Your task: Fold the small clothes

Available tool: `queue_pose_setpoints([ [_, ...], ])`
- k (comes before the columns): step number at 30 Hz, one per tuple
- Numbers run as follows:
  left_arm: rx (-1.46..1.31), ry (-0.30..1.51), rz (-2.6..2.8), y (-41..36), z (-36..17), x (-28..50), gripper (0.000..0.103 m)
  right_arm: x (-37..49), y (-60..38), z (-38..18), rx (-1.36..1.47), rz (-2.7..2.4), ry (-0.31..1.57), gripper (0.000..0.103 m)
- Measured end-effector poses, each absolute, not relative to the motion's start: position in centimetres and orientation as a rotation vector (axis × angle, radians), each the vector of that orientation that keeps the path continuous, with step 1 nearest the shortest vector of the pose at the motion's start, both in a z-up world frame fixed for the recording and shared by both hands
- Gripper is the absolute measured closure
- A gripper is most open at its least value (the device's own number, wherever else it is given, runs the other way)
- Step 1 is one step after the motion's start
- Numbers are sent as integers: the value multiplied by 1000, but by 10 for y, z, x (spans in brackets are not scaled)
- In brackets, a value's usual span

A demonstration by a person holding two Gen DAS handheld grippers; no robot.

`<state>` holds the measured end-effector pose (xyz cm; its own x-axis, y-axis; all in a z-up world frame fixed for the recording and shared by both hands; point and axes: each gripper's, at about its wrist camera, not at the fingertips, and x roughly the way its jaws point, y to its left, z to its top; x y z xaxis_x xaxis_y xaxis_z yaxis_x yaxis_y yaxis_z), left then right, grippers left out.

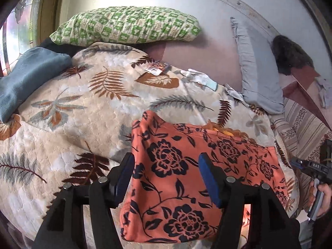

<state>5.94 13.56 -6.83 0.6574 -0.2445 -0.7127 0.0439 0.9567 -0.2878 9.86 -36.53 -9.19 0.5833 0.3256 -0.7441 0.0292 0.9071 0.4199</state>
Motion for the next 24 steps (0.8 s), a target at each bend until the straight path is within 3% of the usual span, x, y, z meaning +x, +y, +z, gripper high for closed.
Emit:
queue_pose_setpoints([
  [3,-202,891,-204,117,-92,53,38,115,-341,-95,422,316,952,75],
  [6,-153,1077,-132,108,-147,66,41,138,-338,-137,413,287,1038,68],
  [8,-122,1044,-123,107,-150,62,41,143,-367,-189,555,127,1168,78],
  [9,-112,1036,-123,104,-144,61,41,138,-380,-193,656,130,1132,80],
  [13,-90,947,-157,94,-116,58,40,132,-363,-151,509,171,1057,74],
  [15,-91,916,-157,92,-113,58,33,137,-353,-136,509,242,1020,74],
  [17,-86,979,-130,94,-132,68,29,147,-345,-127,514,298,980,66],
  [19,-92,1069,-100,99,-162,80,29,162,-347,-139,520,287,983,29],
  [22,-38,1034,-103,88,-147,77,29,181,-376,-188,578,101,1095,35],
  [24,-90,965,-144,89,-132,73,29,172,-384,-174,655,122,1038,35],
])
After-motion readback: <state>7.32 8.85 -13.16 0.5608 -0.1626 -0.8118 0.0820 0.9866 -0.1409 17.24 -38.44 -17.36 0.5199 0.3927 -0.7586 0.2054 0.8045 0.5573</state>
